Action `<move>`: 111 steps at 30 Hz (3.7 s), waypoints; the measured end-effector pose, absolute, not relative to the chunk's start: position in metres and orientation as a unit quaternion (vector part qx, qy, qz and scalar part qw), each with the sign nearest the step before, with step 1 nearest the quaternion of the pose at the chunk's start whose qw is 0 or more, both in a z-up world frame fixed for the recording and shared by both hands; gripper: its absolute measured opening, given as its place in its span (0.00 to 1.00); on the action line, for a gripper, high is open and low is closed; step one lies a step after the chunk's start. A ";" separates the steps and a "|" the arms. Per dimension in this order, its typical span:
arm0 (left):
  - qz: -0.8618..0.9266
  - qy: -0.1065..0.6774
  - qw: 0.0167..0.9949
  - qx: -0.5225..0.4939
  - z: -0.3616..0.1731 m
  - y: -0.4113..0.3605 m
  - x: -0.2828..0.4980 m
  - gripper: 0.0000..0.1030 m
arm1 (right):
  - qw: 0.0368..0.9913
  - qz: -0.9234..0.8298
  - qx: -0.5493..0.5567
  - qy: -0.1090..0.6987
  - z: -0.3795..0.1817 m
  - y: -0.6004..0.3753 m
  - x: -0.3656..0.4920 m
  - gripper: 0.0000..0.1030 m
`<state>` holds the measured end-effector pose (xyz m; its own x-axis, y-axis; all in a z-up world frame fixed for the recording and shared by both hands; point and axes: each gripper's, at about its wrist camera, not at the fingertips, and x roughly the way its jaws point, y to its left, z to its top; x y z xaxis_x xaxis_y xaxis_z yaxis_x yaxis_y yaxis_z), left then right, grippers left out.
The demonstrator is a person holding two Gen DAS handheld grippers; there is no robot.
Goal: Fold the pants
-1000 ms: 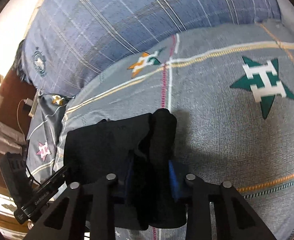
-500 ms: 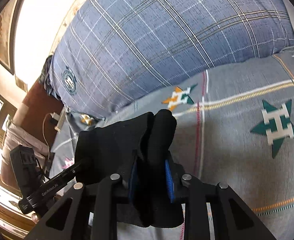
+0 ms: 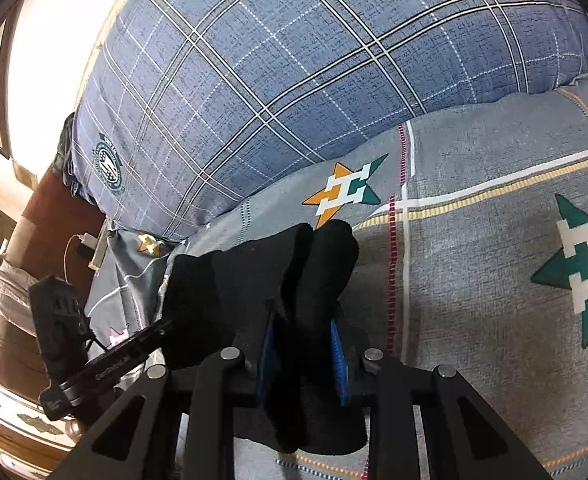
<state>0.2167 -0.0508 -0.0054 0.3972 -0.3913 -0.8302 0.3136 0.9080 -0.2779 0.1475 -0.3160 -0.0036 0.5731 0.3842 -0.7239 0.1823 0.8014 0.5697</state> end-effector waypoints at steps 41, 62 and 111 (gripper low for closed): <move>-0.140 0.549 0.823 -0.047 -0.025 -0.031 0.177 0.51 | 0.820 -0.021 0.260 0.509 -0.020 -0.288 0.118 0.47; -0.119 0.556 0.822 -0.043 -0.028 -0.030 0.179 0.74 | 0.793 -0.023 0.325 0.514 -0.036 -0.298 0.113 0.58; -0.115 0.550 0.826 -0.040 -0.030 -0.031 0.178 0.75 | 0.793 -0.022 0.317 0.519 -0.037 -0.297 0.116 0.59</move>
